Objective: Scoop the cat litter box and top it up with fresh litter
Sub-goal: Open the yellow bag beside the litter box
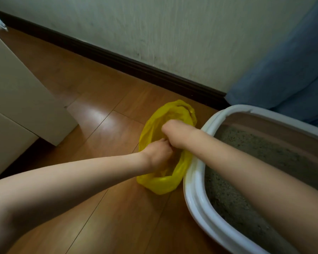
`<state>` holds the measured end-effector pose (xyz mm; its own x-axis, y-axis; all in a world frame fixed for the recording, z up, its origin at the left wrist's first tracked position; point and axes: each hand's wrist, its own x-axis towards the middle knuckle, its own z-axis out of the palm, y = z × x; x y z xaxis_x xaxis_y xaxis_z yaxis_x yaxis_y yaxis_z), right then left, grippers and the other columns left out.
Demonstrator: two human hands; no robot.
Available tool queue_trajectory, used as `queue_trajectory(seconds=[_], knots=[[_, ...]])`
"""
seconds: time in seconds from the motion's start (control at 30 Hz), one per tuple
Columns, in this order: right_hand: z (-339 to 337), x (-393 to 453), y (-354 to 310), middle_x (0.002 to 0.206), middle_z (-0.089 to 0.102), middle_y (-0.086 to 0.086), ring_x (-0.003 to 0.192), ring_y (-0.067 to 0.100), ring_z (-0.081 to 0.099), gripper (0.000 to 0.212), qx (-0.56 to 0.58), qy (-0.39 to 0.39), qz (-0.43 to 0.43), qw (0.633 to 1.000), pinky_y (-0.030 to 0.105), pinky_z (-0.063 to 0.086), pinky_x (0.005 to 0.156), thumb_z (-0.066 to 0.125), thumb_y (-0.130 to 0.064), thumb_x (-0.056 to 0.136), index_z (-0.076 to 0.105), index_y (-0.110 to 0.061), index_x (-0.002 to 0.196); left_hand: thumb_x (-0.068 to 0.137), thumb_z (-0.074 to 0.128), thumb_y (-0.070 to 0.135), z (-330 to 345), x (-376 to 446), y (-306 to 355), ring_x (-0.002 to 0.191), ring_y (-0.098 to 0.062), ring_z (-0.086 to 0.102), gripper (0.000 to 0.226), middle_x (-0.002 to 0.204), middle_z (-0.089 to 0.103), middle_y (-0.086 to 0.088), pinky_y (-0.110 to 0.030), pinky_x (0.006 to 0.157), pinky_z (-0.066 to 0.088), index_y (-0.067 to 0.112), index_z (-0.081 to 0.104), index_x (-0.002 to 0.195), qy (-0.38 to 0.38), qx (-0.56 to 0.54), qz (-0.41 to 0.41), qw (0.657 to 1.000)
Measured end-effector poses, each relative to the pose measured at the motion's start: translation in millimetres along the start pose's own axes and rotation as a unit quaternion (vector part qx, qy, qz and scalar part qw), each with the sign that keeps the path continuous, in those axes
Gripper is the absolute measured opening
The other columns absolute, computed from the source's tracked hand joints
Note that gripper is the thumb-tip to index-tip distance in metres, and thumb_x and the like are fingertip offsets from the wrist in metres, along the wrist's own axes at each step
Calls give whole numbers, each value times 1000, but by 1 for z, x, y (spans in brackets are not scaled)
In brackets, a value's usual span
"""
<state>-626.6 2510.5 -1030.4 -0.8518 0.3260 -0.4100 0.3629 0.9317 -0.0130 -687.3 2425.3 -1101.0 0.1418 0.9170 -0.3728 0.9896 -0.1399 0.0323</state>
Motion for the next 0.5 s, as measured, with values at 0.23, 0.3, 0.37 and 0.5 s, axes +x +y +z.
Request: queue_trajectory(seconds=[0.23, 0.3, 0.37, 0.5], knots=[[33, 11, 17, 155, 8, 22, 140, 41, 23, 103, 25, -184, 128, 974, 45, 36, 109, 67, -38, 86, -8, -12, 152, 99, 29, 55, 9, -13, -8, 145, -41, 10, 79, 161, -3, -21, -53, 105, 31, 9, -5, 154, -85, 71, -124, 986], [41, 17, 19, 157, -1, 21, 143, 41, 13, 102, 13, -180, 135, 974, 48, 26, 113, 61, -40, 90, -15, -12, 151, 99, 25, 58, 12, -17, -20, 146, -43, 5, 81, 160, -8, -23, -57, 109, 24, 11, -12, 154, -109, 92, -138, 980], [47, 23, 23, 158, -7, 20, 144, 41, 4, 97, -11, -169, 147, 974, 52, 17, 115, 54, -43, 92, -16, -11, 151, 98, 22, 59, 13, -22, -28, 147, -44, 3, 81, 159, -11, -24, -61, 112, 18, 12, -15, 153, -118, 110, -139, 977], [49, 27, 27, 157, -18, 18, 144, 41, -9, 95, -18, -193, 150, 969, 54, 7, 116, 50, -46, 93, -19, -14, 150, 97, 20, 64, 13, -28, -43, 147, -44, 4, 83, 159, -9, -26, -60, 112, 16, 15, -16, 153, -117, 139, -130, 975]])
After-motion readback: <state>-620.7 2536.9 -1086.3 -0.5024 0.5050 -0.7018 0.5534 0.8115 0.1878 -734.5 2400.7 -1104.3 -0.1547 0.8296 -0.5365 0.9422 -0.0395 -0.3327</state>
